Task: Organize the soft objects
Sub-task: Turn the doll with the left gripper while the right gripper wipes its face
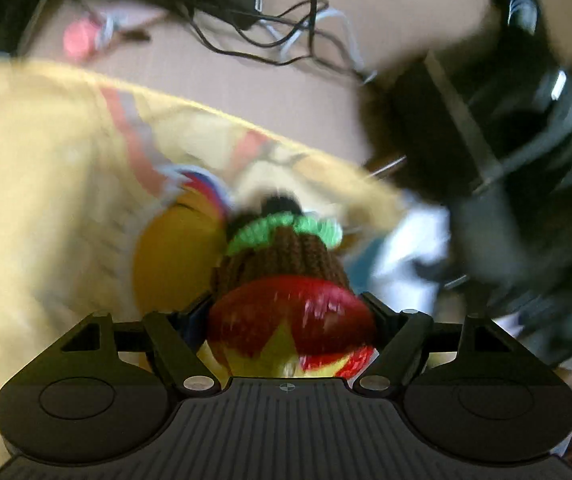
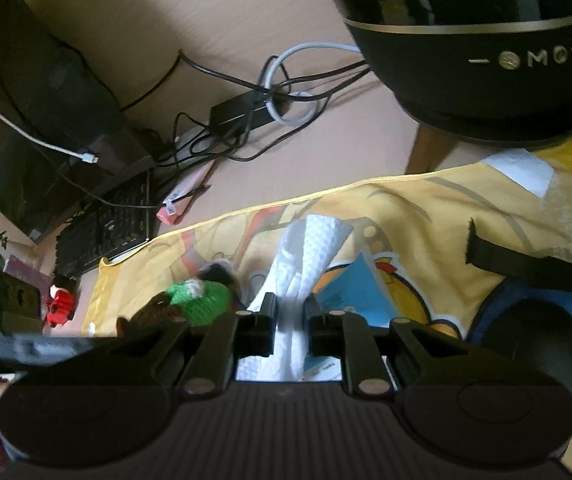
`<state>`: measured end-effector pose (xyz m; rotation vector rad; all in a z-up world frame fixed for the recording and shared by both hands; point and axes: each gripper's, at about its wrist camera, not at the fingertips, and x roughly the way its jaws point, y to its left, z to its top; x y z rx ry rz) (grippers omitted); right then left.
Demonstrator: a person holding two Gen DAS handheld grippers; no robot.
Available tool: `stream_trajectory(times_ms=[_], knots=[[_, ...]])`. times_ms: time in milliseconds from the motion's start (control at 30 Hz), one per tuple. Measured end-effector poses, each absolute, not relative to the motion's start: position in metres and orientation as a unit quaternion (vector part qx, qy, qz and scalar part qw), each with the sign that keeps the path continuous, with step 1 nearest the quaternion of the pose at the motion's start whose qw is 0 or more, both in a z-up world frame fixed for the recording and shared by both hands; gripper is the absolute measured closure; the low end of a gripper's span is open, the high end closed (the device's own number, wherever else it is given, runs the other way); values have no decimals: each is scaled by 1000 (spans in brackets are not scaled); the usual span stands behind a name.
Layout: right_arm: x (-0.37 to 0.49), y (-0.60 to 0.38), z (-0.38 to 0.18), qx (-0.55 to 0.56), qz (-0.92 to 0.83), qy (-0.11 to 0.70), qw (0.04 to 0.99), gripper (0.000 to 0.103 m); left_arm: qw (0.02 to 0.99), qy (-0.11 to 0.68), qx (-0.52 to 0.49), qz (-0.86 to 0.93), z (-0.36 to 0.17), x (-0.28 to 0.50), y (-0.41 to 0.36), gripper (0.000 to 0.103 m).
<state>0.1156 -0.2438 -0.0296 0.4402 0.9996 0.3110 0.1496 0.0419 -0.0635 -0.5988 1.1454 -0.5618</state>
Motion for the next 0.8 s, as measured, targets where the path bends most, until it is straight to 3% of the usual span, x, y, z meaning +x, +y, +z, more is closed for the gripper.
stream_trajectory(times_ms=[233, 367, 533, 633, 800], knots=[[125, -204, -25, 186, 218, 473, 833, 87, 754, 550, -296, -204, -83, 140, 52, 21], [131, -169, -39, 148, 247, 498, 818, 87, 777, 531, -300, -155, -77, 138, 72, 10], [126, -150, -52, 42, 223, 510, 830, 87, 794, 513, -300, -128, -68, 135, 90, 9], [132, -162, -65, 65, 199, 531, 821, 87, 805, 507, -263, -160, -59, 134, 84, 7], [136, -173, -64, 89, 192, 529, 822, 88, 836, 501, -107, -195, -49, 131, 49, 6]])
